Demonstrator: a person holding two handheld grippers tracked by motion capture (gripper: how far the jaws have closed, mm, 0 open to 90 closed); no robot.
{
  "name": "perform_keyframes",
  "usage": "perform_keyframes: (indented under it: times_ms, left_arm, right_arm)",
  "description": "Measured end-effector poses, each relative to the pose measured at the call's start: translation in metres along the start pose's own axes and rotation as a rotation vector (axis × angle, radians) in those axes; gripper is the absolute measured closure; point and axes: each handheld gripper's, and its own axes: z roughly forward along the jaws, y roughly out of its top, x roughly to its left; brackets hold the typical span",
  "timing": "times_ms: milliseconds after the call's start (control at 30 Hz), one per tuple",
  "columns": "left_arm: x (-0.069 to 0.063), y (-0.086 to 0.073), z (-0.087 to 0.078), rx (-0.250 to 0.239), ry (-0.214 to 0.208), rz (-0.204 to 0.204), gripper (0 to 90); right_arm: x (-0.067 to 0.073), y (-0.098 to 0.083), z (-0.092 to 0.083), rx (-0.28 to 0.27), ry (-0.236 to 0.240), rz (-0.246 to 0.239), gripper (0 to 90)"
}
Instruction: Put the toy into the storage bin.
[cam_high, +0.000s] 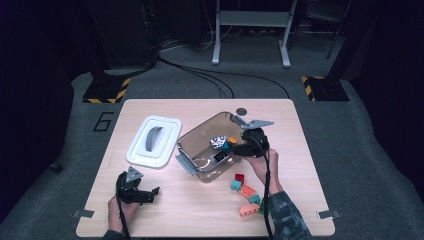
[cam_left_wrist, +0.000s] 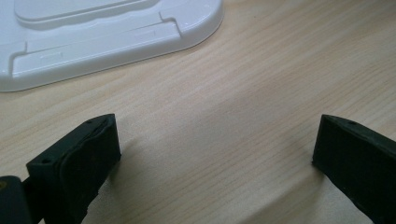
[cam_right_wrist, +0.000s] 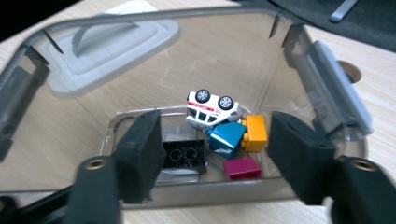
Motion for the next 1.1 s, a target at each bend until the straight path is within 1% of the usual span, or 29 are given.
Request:
perform_keyframes:
  times_ms: [133,233,300,333,367,400,433,533,567,633,700,733,800,833,867,900,933,967,1000,1033,1100]
  left_arm:
    - [0.0,0.0,0.0,0.001,-0.001,0.001,0.6]
    - [0.0,0.0,0.0,0.003,-0.003,0.001,0.6]
    - [0.0,0.0,0.0,-0.004,0.001,-0.001,0.6]
    - [0.0,0.0,0.0,-0.004,0.001,-0.001,0.6]
    - [0.0,0.0,0.0,0.0,0.0,-0.001,0.6]
    - [0.0,0.0,0.0,0.0,0.0,-0.001,0.6]
    - [0.0,0.0,0.0,0.0,-0.001,-0.001,0.6]
    - [0.0,0.0,0.0,-0.006,0.0,-0.001,0.6]
    - [0.0,0.0,0.0,0.003,-0.003,0.001,0.6]
    - [0.0,0.0,0.0,-0.002,-0.002,-0.001,0.6]
    - [0.0,0.0,0.0,0.002,-0.003,0.0,0.6]
    - [0.0,0.0,0.0,0.002,-0.003,0.0,0.6]
    - [0.0,0.0,0.001,-0.007,0.002,-0.001,0.6]
    - [0.0,0.0,0.001,-0.008,0.002,-0.002,0.6]
    - [0.0,0.0,0.001,-0.008,0.002,-0.002,0.6]
    - [0.0,0.0,0.0,0.0,-0.001,-0.001,0.6]
    - [0.0,0.0,0.001,-0.008,0.001,-0.003,0.6]
    - [0.0,0.0,0.001,-0.007,0.002,-0.002,0.6]
    - [0.0,0.0,0.001,-0.007,0.002,-0.002,0.6]
    - [0.0,0.0,0.001,-0.008,0.002,-0.003,0.6]
    - [0.0,0.0,0.001,-0.008,0.001,-0.003,0.6]
  right_arm:
    - [-0.001,-0.002,-0.014,-0.026,-0.008,-0.001,21.6]
    - [-0.002,-0.005,-0.025,-0.041,-0.014,-0.006,18.2]
    - [-0.004,-0.008,-0.033,-0.05,-0.018,-0.009,16.7]
    - [-0.004,-0.008,-0.033,-0.05,-0.018,-0.009,16.7]
    - [-0.005,-0.011,-0.04,-0.057,-0.021,-0.015,14.9]
    - [-0.005,-0.011,-0.04,-0.057,-0.021,-0.015,14.9]
    - [-0.007,-0.015,-0.046,-0.06,-0.029,-0.015,14.8]
    - [-0.009,-0.022,-0.054,-0.057,-0.035,-0.014,14.7]
    - [-0.01,-0.026,-0.056,-0.054,-0.039,-0.012,14.7]
    - [-0.013,-0.034,-0.059,-0.051,-0.046,-0.005,14.3]
    - [-0.017,-0.043,-0.062,-0.046,-0.051,0.016,14.3]
    - [-0.017,-0.043,-0.062,-0.046,-0.051,0.016,14.3]
    - [-0.021,-0.053,-0.064,-0.037,-0.058,0.029,14.2]
    - [-0.025,-0.062,-0.065,-0.033,-0.06,0.044,14.1]
    - [-0.025,-0.062,-0.065,-0.033,-0.06,0.044,14.1]
    - [-0.028,-0.07,-0.065,-0.022,-0.059,0.059,14.2]
    - [-0.028,-0.07,-0.065,-0.022,-0.059,0.059,14.2]
    - [-0.029,-0.079,-0.064,-0.012,-0.054,0.072,14.2]
    - [-0.029,-0.079,-0.064,-0.012,-0.054,0.072,14.2]
    - [-0.03,-0.086,-0.062,0.008,-0.051,0.075,14.2]
    - [-0.03,-0.094,-0.059,0.022,-0.048,0.084,14.2]
